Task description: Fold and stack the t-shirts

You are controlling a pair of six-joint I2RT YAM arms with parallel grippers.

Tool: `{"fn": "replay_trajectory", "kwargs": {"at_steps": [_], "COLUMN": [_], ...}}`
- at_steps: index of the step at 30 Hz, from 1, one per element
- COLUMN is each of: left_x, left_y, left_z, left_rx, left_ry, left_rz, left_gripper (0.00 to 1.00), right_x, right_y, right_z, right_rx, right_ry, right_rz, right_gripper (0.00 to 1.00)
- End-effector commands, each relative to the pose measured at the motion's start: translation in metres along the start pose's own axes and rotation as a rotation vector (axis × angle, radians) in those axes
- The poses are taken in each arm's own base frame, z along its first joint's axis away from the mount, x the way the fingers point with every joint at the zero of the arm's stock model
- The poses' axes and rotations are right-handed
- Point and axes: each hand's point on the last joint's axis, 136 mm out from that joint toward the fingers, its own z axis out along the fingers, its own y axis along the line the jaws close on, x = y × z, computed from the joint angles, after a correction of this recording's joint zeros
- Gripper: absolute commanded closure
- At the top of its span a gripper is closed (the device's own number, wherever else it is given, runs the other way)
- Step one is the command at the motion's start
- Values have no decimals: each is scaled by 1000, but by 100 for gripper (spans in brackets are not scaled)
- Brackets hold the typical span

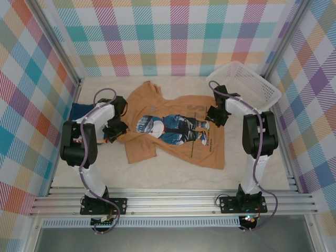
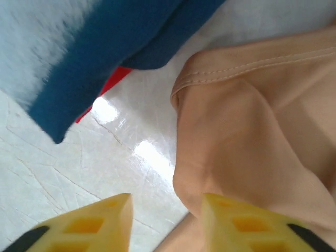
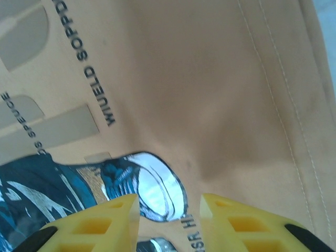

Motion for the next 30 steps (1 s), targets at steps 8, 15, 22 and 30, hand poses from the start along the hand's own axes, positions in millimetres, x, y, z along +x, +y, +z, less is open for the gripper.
{"fn": "replay_trajectory", "kwargs": {"at_steps": [8, 15, 22, 30], "left_x": [61, 113, 122, 180], "left_y": [-30, -38, -25, 31], "left_z": [-49, 6, 43, 43], "left_rx": [240, 363, 239, 124], "left_ry": [42, 149, 135, 170], "left_rz": [122, 112, 127, 146], "left_gripper": [52, 63, 65, 66], "right_x": [29, 42, 45, 27], "right_y": [10, 36, 49, 36], "right_z": [-26, -21, -5, 22], "right_rx": [-62, -172, -197, -84], "right_ry": [8, 52, 78, 101], "right_rz": [-89, -145, -167, -94], "right_gripper": [63, 63, 63, 61]}}
